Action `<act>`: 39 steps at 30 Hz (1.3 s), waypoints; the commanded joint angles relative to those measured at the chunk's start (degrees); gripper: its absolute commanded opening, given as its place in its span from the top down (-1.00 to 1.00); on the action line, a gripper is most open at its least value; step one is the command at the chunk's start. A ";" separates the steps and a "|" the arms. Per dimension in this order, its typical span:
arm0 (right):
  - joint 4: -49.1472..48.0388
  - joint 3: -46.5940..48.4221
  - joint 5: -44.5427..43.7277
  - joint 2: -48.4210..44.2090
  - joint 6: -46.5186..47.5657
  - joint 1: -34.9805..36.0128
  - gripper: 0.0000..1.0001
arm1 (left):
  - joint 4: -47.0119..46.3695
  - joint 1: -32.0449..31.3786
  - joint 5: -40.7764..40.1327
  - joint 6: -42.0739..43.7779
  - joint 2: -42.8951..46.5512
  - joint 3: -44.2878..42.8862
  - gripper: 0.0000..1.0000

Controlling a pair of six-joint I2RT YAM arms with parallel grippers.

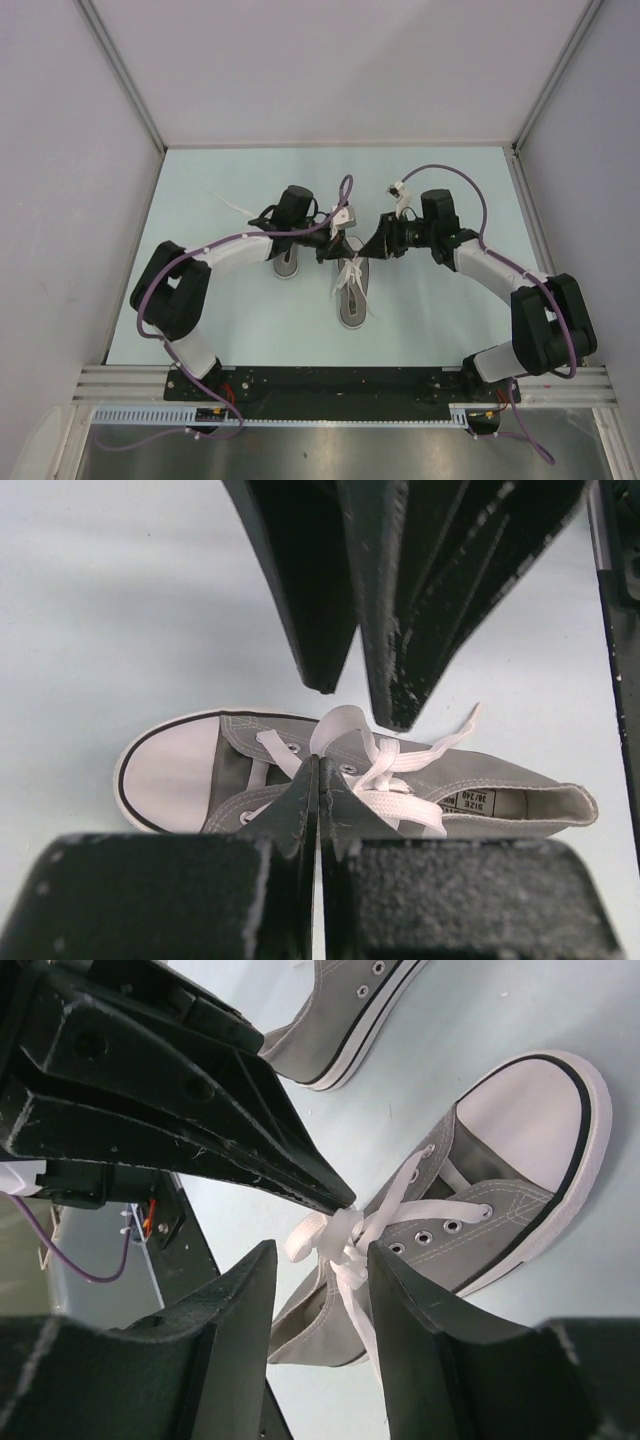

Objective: Tie the shoes

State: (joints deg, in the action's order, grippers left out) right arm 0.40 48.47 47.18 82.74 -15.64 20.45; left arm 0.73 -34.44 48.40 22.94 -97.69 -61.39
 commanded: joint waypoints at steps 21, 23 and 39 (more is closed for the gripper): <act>-5.33 2.33 5.21 5.50 -4.40 0.38 0.35 | 3.13 -1.95 2.49 10.72 3.82 -2.16 1.00; -4.72 2.33 5.38 5.68 -4.14 0.65 0.42 | 3.31 -1.95 2.57 10.81 3.91 -2.42 0.99; -2.87 1.46 0.47 1.64 -4.49 0.65 1.00 | -2.40 1.91 -1.91 -10.79 15.94 8.46 0.11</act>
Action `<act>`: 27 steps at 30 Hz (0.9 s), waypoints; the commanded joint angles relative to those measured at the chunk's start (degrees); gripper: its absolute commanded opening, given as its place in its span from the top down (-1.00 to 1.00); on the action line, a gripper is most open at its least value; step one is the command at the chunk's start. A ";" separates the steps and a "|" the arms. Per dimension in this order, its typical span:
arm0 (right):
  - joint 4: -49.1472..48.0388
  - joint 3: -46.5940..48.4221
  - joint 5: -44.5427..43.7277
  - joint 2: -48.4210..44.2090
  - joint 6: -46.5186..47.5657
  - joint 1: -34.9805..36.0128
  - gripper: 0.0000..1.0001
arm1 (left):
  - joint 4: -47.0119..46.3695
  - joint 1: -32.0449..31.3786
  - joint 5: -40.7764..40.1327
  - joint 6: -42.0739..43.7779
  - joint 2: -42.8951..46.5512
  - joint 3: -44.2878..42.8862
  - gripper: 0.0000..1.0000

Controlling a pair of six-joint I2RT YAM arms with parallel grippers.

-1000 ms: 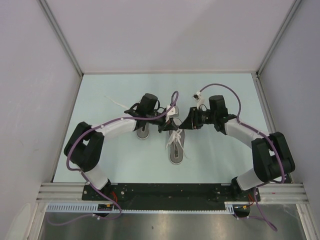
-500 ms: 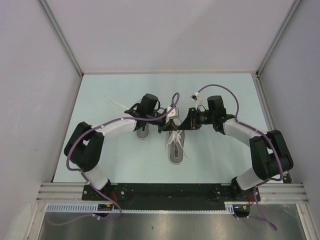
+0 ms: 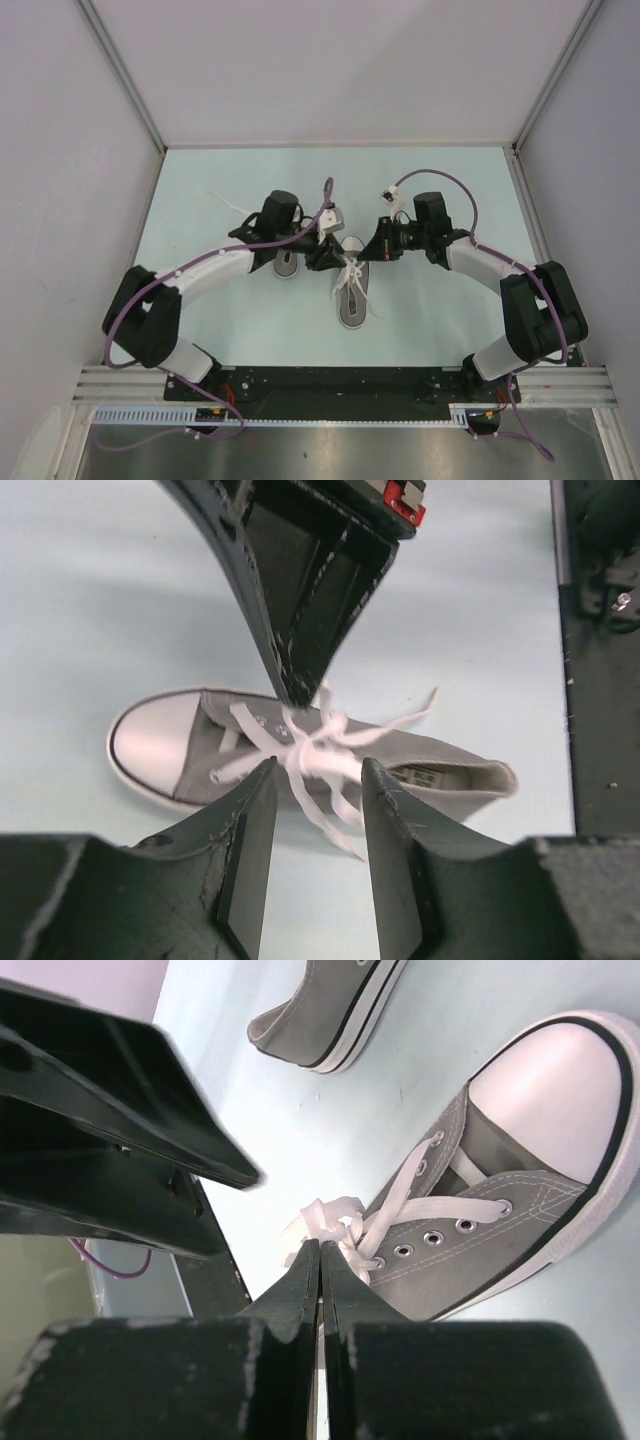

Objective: Tie the shoes

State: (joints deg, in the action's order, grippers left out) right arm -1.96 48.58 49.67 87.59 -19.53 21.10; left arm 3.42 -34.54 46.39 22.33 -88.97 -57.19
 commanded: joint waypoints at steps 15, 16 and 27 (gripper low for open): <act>-0.33 -0.41 -4.23 -4.71 -1.13 0.34 1.00 | -7.55 0.36 -4.02 -32.34 2.58 4.99 0.02; -0.24 -0.41 -4.06 -4.80 -1.13 0.34 1.00 | -7.81 0.18 -4.29 -32.52 2.22 4.72 0.01; -0.15 -0.41 -3.70 -4.89 -0.86 -0.01 1.00 | -7.29 -1.93 -4.38 -34.11 -3.75 0.32 0.06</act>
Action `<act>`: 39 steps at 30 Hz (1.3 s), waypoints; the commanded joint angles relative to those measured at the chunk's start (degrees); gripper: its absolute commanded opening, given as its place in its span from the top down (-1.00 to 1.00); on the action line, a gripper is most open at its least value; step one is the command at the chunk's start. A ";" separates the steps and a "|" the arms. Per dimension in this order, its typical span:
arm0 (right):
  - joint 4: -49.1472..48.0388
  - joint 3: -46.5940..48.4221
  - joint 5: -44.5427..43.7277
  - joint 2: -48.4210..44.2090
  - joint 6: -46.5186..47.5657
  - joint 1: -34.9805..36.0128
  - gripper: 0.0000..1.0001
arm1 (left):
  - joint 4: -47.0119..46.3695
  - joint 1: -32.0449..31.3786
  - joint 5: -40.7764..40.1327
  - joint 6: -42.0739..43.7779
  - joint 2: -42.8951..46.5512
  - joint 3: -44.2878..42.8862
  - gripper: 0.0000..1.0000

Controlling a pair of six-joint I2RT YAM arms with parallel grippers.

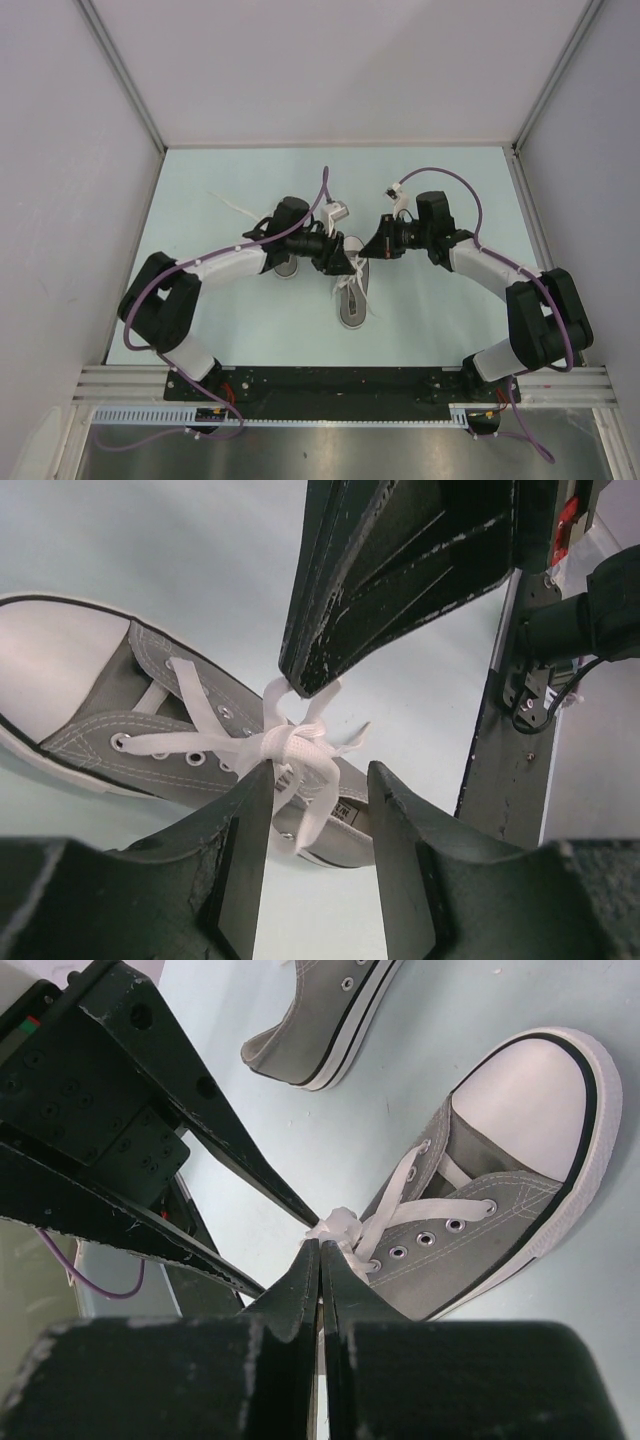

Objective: Tie the shoes

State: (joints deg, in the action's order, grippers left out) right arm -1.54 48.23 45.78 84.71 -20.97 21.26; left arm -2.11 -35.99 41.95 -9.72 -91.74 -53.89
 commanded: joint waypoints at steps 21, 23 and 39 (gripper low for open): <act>-0.57 -0.06 0.63 -1.74 0.58 -0.34 1.00 | 0.79 -1.45 -3.19 0.04 -2.30 -2.89 0.23; -0.22 0.02 0.63 -1.74 0.93 -0.25 1.00 | 1.23 -1.54 -3.02 0.31 -2.48 -2.98 0.35; 3.91 -1.82 0.45 -3.41 3.65 -3.23 1.00 | 7.91 -1.54 -2.93 7.60 1.48 0.54 1.00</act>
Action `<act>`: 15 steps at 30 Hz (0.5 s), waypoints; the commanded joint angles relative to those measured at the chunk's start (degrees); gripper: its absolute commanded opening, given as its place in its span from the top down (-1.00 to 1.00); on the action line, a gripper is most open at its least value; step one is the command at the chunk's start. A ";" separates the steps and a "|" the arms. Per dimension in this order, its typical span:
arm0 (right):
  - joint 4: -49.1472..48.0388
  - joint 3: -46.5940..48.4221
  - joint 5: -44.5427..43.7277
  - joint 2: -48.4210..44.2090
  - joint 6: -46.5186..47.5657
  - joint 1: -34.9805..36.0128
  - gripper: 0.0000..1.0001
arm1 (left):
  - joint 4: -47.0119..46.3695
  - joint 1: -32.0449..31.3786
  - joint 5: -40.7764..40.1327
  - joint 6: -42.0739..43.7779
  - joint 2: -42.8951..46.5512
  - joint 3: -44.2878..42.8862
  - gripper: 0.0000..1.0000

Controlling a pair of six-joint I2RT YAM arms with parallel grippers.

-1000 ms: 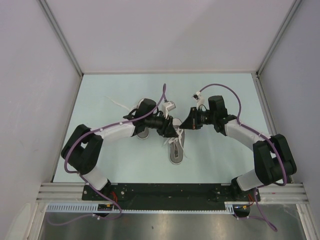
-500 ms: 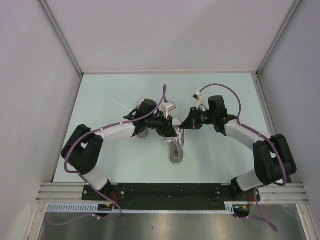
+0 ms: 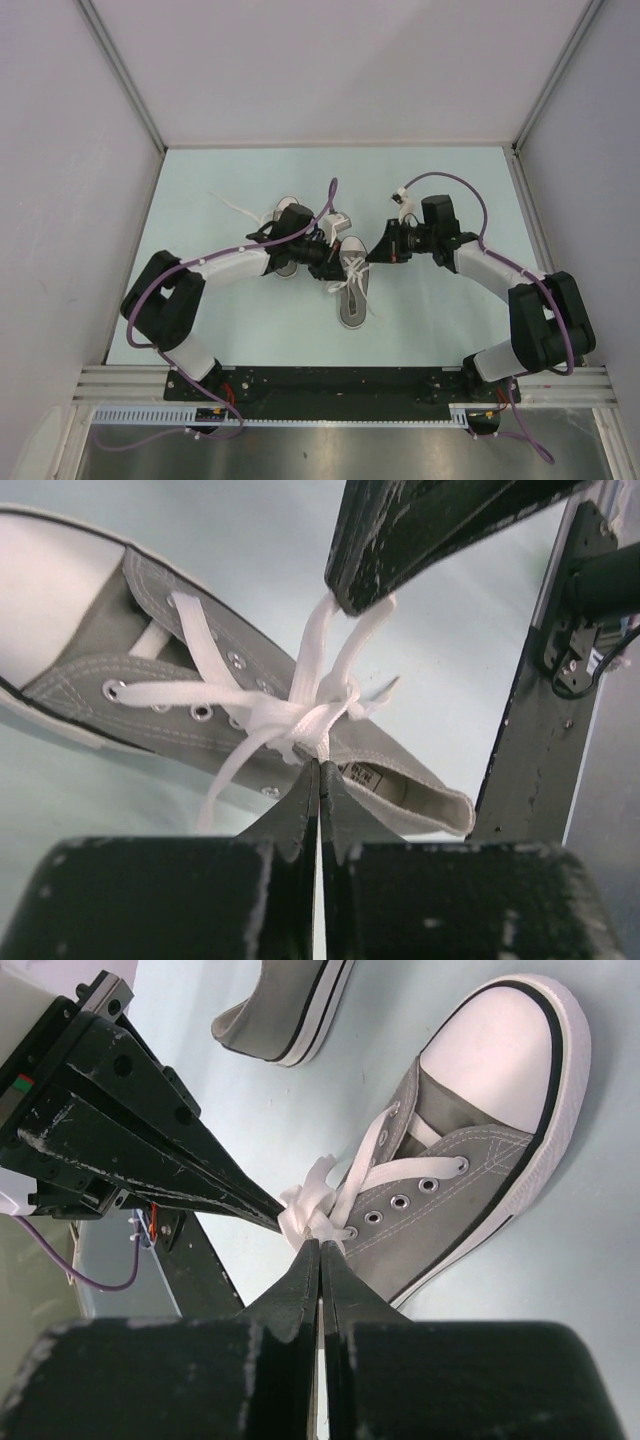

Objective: Tie the shoes

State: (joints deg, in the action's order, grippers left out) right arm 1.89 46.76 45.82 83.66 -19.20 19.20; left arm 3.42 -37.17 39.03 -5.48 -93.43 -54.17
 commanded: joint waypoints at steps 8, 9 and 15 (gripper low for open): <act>1.62 -1.15 0.67 -2.18 3.03 -4.35 1.00 | 5.19 -0.19 0.53 5.91 4.30 1.79 1.00; 1.62 -1.32 0.67 -2.10 3.12 -4.52 1.00 | 5.63 -0.01 0.44 7.05 4.65 1.96 1.00; 1.62 -2.47 -0.29 -1.39 3.91 -5.49 1.00 | 8.18 0.43 0.96 9.34 6.06 2.67 1.00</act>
State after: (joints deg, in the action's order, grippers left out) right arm 3.33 44.93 45.91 83.31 -16.99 14.37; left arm 9.19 -37.10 39.13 0.60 -90.80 -51.94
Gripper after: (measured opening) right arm 0.010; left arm 0.004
